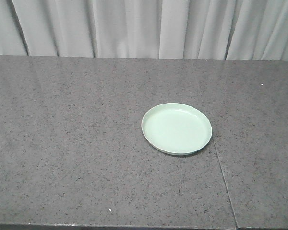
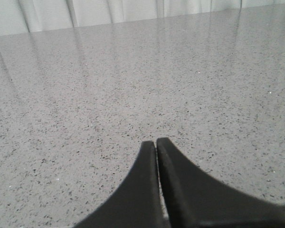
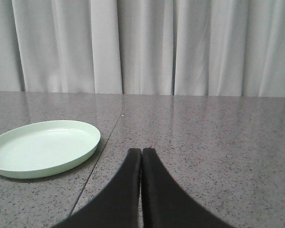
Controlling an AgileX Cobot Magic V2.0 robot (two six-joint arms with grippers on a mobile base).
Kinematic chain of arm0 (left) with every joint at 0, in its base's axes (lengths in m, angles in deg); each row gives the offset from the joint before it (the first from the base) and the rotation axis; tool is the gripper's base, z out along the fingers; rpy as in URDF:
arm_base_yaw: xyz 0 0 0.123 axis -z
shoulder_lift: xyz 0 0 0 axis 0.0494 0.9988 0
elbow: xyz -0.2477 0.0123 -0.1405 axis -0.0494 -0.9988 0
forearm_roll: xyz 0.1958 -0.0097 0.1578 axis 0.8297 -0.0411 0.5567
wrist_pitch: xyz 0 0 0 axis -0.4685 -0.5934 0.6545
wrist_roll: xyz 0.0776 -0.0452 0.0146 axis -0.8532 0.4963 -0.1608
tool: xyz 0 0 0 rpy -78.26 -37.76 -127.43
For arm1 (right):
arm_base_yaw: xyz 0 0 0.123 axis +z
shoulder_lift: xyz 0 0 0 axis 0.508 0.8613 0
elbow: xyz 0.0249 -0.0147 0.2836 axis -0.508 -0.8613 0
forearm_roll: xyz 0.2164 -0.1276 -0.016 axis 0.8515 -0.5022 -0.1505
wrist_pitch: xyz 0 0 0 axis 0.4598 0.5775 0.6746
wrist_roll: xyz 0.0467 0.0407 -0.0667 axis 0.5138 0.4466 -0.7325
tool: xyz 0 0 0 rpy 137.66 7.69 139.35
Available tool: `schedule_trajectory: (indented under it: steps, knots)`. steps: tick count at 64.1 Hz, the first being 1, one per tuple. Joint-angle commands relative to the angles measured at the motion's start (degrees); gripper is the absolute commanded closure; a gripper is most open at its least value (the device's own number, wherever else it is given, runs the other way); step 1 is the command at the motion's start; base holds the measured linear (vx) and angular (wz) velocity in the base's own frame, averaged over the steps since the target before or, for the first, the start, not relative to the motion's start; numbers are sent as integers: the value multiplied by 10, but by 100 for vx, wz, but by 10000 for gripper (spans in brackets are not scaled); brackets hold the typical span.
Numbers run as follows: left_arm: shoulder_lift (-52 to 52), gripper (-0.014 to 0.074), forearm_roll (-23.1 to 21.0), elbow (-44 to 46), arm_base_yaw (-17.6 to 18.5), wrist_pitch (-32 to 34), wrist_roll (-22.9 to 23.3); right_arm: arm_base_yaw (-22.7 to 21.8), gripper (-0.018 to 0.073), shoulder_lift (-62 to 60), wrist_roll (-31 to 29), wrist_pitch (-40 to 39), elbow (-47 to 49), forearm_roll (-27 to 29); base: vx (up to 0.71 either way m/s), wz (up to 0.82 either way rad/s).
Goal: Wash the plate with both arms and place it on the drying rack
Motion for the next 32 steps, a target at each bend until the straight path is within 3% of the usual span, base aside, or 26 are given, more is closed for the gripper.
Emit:
schedule_trajectory:
  steps: [1, 32]
  knots:
    - [-8, 603, -2, 15, 3, 40, 4, -2, 564, -2, -1, -41, -1, -4, 0, 0]
    - [-8, 603, -2, 15, 3, 40, 4, -2, 564, -2, -1, -41, -1, -4, 0, 0]
